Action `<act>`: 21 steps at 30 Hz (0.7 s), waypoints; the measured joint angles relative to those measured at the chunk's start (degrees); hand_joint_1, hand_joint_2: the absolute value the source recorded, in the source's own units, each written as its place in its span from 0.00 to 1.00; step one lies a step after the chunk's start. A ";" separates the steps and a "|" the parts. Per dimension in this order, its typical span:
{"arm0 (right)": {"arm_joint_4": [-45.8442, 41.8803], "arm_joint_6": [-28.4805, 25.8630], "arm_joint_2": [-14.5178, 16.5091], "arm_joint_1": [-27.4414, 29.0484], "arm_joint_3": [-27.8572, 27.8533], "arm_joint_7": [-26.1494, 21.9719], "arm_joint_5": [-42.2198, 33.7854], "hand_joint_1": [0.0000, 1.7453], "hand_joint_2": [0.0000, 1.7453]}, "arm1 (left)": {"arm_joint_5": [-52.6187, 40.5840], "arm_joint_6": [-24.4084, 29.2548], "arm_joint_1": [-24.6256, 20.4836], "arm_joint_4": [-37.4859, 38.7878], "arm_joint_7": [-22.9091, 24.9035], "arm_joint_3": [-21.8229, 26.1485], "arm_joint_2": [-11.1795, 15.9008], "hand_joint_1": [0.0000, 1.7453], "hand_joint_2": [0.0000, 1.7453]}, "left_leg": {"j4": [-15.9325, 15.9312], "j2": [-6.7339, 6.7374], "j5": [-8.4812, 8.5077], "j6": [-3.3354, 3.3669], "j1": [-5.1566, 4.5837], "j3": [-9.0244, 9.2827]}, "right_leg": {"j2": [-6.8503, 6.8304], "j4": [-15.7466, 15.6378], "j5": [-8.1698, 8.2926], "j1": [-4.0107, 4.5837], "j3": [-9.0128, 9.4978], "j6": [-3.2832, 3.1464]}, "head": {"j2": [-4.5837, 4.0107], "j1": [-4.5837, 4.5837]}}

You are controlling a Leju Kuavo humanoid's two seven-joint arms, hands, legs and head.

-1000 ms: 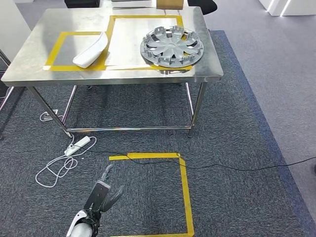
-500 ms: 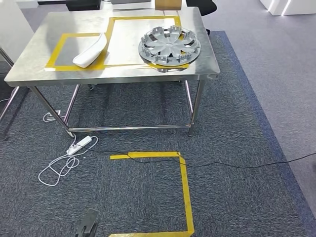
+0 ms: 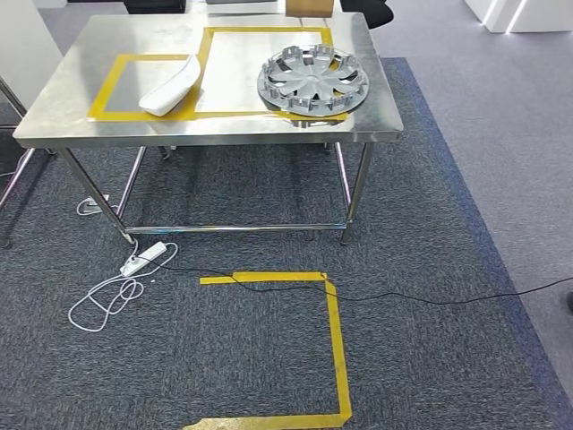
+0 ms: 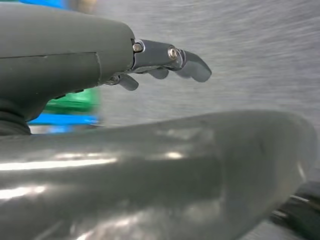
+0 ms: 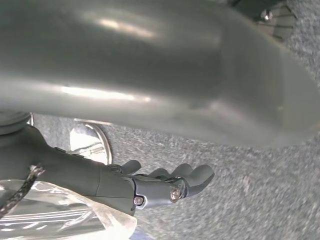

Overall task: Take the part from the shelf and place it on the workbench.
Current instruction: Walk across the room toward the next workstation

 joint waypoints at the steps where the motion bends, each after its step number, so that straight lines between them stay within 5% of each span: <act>1: 0.00 -0.30 0.02 -0.01 -0.22 -0.12 -0.05 0.00 0.00 | -2.09 0.15 0.10 0.22 1.59 -0.82 -0.16 0.00 0.00 | -0.17 0.07 0.26 0.42 0.08 -0.14 | 0.08 1.75 -1.32 -0.05 -0.89 0.24 | 0.00 0.06; 4: 0.02 -0.54 0.02 -0.02 -0.71 0.03 0.56 0.00 0.00 | -9.54 -1.68 0.18 0.97 5.05 -5.02 -0.62 0.00 0.00 | -0.20 0.10 0.80 1.10 -0.06 -0.90 | 0.21 12.54 -6.98 -0.12 -5.78 0.58 | 0.00 0.20; 6: 0.02 -0.63 0.04 0.00 -0.79 1.09 1.62 0.00 0.00 | -12.80 -4.77 0.20 1.43 7.06 -8.24 -0.73 0.00 0.00 | -0.17 -0.29 1.02 1.07 -0.22 -1.17 | 0.25 15.41 -7.26 -0.10 -6.80 0.50 | 0.00 0.18; 9: 0.02 -0.74 0.05 -0.02 -0.68 3.27 3.29 0.00 0.00 | -13.58 -6.81 0.06 1.72 9.30 -11.70 -0.95 0.00 0.00 | -0.14 -1.47 1.37 0.73 -0.42 -1.28 | 1.94 5.47 -2.22 -0.09 -1.15 -0.39 | 0.00 0.16; 12: 0.02 -0.82 0.23 -0.11 -0.58 3.91 3.74 0.00 0.00 | -12.05 -5.87 -0.23 1.73 9.77 -12.40 -1.47 0.00 0.00 | 0.05 -2.87 1.85 -0.03 -0.48 -1.77 | 4.06 -1.12 -1.00 -0.06 2.15 -1.00 | 0.00 0.07; 14: 0.02 -0.81 0.44 -0.12 -0.58 3.72 3.49 0.00 0.00 | -10.87 -5.25 -0.13 1.73 9.69 -12.41 -1.57 0.00 0.00 | 0.17 -3.82 2.15 -0.76 -0.32 -2.18 | 3.08 -1.49 -0.68 -0.08 2.39 -1.33 | 0.00 0.07; 16: 0.01 -0.83 0.65 -0.17 -0.59 3.18 2.89 0.00 0.00 | -9.42 -4.81 -0.01 1.73 9.35 -12.37 -1.56 0.00 0.00 | 2.05 -3.40 0.71 -1.41 -0.30 -3.08 | 1.85 -1.90 -0.17 -0.33 2.72 -1.84 | 0.00 -0.17; 19: 0.00 -0.88 0.83 -0.08 -0.64 2.53 2.10 0.00 0.00 | -7.93 -4.73 -0.01 1.73 8.68 -12.04 -1.53 0.00 0.00 | 11.96 -1.45 -5.22 -2.23 -0.19 -7.05 | -0.31 -2.06 0.10 -0.35 2.66 -2.11 | 0.00 -0.55; 21: 0.00 -0.99 0.84 0.00 -0.71 2.43 2.01 0.00 0.00 | -7.56 -4.72 -0.02 1.73 8.33 -11.81 -1.45 0.00 0.00 | 15.91 -0.93 -6.39 -2.45 -0.09 -8.24 | -1.76 -1.98 0.09 -0.29 2.48 -2.10 | 0.00 -0.53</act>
